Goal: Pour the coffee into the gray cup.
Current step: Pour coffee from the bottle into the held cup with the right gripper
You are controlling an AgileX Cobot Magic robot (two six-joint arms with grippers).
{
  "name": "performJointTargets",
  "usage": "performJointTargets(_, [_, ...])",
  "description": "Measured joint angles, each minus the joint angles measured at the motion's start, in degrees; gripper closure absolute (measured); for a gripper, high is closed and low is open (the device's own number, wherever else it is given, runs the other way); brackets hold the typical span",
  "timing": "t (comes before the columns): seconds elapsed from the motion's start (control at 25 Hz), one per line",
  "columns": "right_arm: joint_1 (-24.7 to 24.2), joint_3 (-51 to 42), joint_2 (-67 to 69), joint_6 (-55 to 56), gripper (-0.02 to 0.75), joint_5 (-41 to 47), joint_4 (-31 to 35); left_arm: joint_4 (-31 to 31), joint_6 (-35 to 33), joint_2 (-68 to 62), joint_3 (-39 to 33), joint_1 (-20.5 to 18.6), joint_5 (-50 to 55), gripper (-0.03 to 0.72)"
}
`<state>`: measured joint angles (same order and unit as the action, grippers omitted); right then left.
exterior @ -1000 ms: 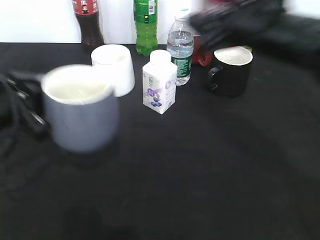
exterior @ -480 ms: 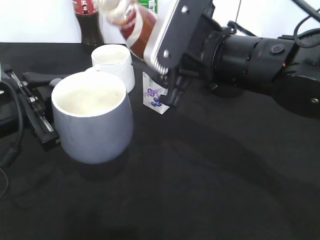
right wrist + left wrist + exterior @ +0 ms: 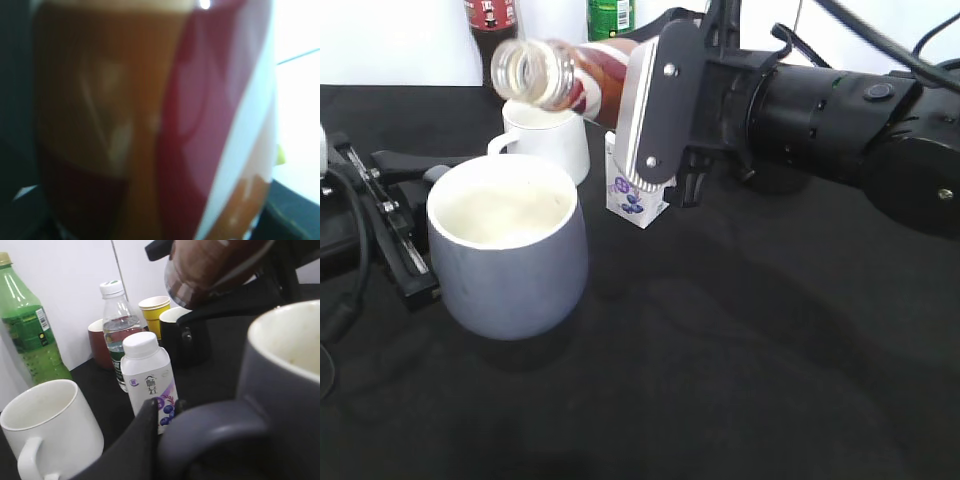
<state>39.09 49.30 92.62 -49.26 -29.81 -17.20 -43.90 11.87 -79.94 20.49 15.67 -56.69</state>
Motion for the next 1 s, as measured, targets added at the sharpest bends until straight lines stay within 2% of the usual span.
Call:
performJointTargets(0.28, [0.00, 0.00, 0.00, -5.21, 0.209, -0.49, 0.06, 2.49, 0.00, 0.00, 0.00, 0.11, 0.04, 0.624])
performJointTargets(0.48, [0.00, 0.00, 0.44, -11.91, 0.209, -1.65, 4.55, 2.44, 0.00, 0.00, 0.00, 0.18, 0.63, 0.624])
performJointTargets(1.0, [0.00, 0.00, 0.51, -18.91, 0.209, -4.04, 4.74, 2.44, 0.00, 0.00, 0.00, 0.18, 1.09, 0.624])
